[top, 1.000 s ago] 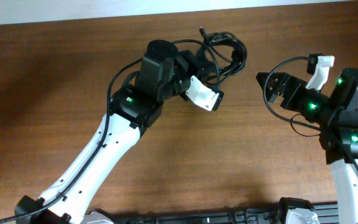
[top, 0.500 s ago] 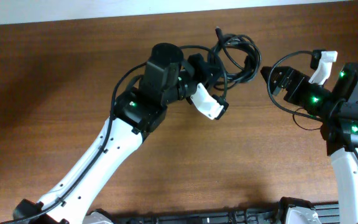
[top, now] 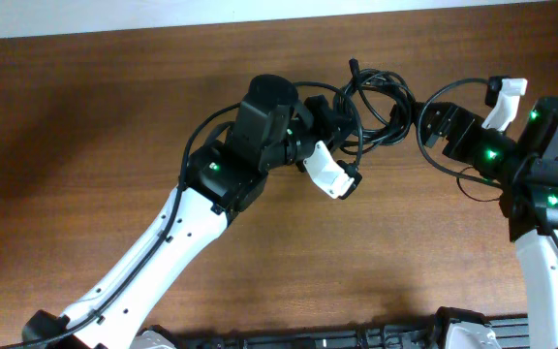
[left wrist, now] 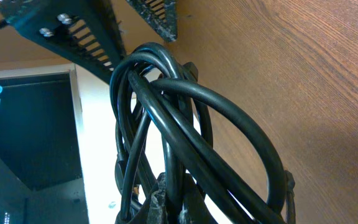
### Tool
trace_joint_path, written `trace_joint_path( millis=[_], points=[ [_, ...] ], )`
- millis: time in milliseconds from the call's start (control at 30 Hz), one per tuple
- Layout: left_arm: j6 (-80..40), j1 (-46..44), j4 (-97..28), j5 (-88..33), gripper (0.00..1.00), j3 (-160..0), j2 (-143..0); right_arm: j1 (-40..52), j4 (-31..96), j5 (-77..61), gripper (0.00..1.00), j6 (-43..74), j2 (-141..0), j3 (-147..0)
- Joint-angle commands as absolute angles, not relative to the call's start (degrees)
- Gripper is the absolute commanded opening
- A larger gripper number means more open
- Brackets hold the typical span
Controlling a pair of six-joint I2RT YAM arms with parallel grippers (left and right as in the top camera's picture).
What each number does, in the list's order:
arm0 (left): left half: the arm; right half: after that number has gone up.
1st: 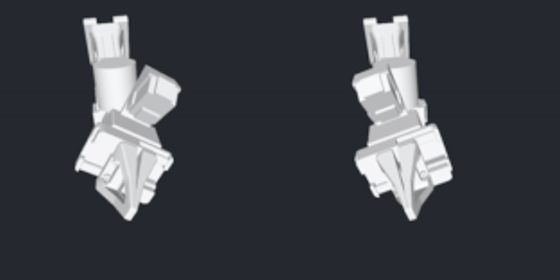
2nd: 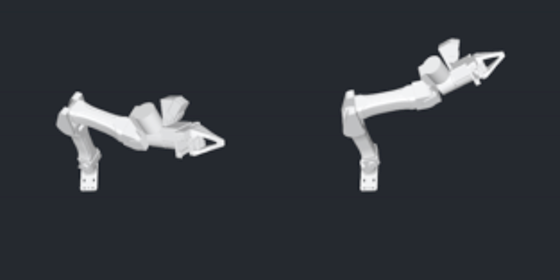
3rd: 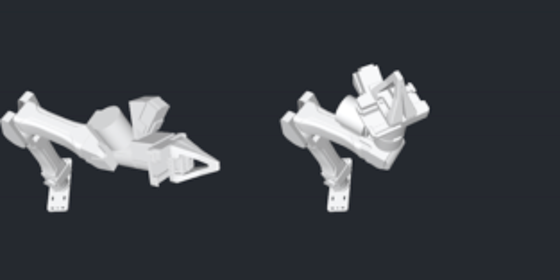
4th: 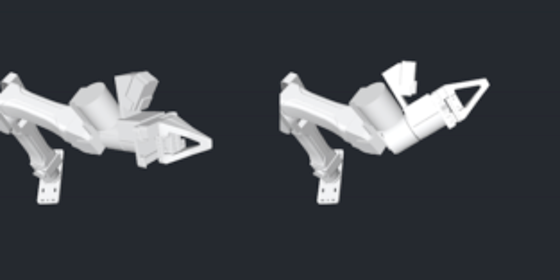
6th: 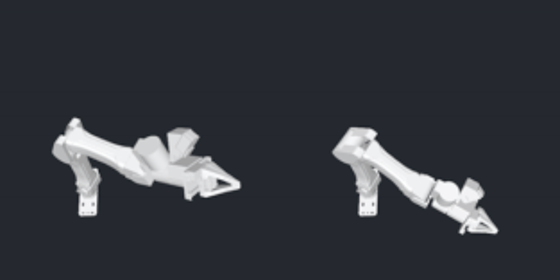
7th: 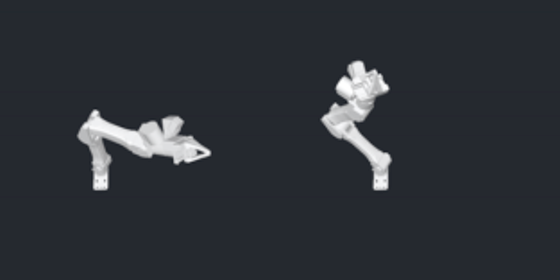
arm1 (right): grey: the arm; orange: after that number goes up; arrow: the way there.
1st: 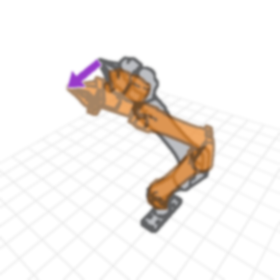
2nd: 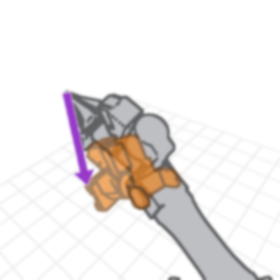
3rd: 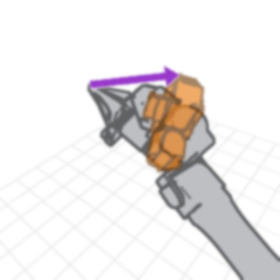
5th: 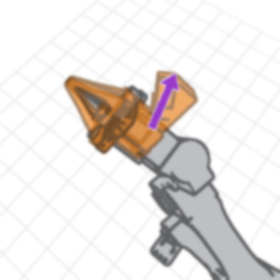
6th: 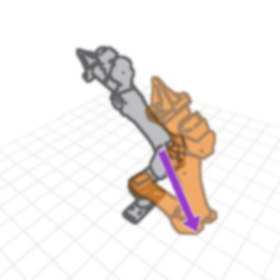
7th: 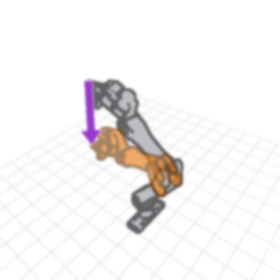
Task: Untangle cables
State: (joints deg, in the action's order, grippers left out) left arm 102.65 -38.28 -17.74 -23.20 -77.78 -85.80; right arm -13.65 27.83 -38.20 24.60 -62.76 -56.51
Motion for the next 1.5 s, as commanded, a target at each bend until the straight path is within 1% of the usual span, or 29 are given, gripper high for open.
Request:
trace_joint_path(
  millis=[0, 167, 333, 567, 767, 933, 1100, 1233, 1333, 1400, 1467],
  points=[
    [103.8, -39.3, -16.5, -24.6, 0.00, -78.4, -83.9, -14.0, 29.1, -35.5, 0.99, 22.3, -64.6, -57.3],
    [103.8, -39.8, -16.5, -24.7, 0.00, -78.4, -83.9, -14.0, 29.6, -32.8, 0.99, 21.2, -66.2, -57.3],
    [103.8, -39.8, -16.3, -24.9, 0.00, -78.4, -83.9, -14.0, 30.7, -26.5, 0.99, 18.2, -66.6, -57.3],
    [103.8, -39.7, -15.0, -24.4, 0.00, -78.4, -83.9, -14.0, 32.0, -23.2, 0.99, 16.7, -66.7, -57.3],
    [102.9, -39.7, -15.1, -23.8, 0.00, -78.4, -83.9, -14.0, 34.2, -24.1, 0.99, 16.7, -66.7, -57.3],
    [102.7, -39.7, -15.8, -19.7, 0.00, -78.4, -83.9, -14.0, 32.4, -31.1, 0.99, 16.7, -65.2, -57.3],
    [96.9, -39.7, -15.9, -19.4, 0.00, -78.4, -83.9, -14.0, 31.1, -31.7, 0.99, 16.7, -62.0, -57.3],
    [88.2, -39.7, -15.8, -19.5, 0.00, -78.4, -83.9, -14.0, 31.1, -31.7, 0.99, 16.7, -59.4, -57.3],
    [74.3, -39.6, -15.4, -19.5, 0.00, -78.4, -83.9, -14.0, 31.1, -31.7, 0.99, 16.2, -57.9, -57.3],
    [63.0, -39.6, -15.5, -19.5, 0.00, -78.4, -83.9, -14.0, 31.2, -31.7, 0.99, 13.4, -57.3, -57.3],
    [56.3, -39.6, -16.0, -19.5, 0.00, -78.4, -83.9, -14.0, 31.3, -32.3, 0.99, 10.7, -57.1, -57.3]
  ],
)
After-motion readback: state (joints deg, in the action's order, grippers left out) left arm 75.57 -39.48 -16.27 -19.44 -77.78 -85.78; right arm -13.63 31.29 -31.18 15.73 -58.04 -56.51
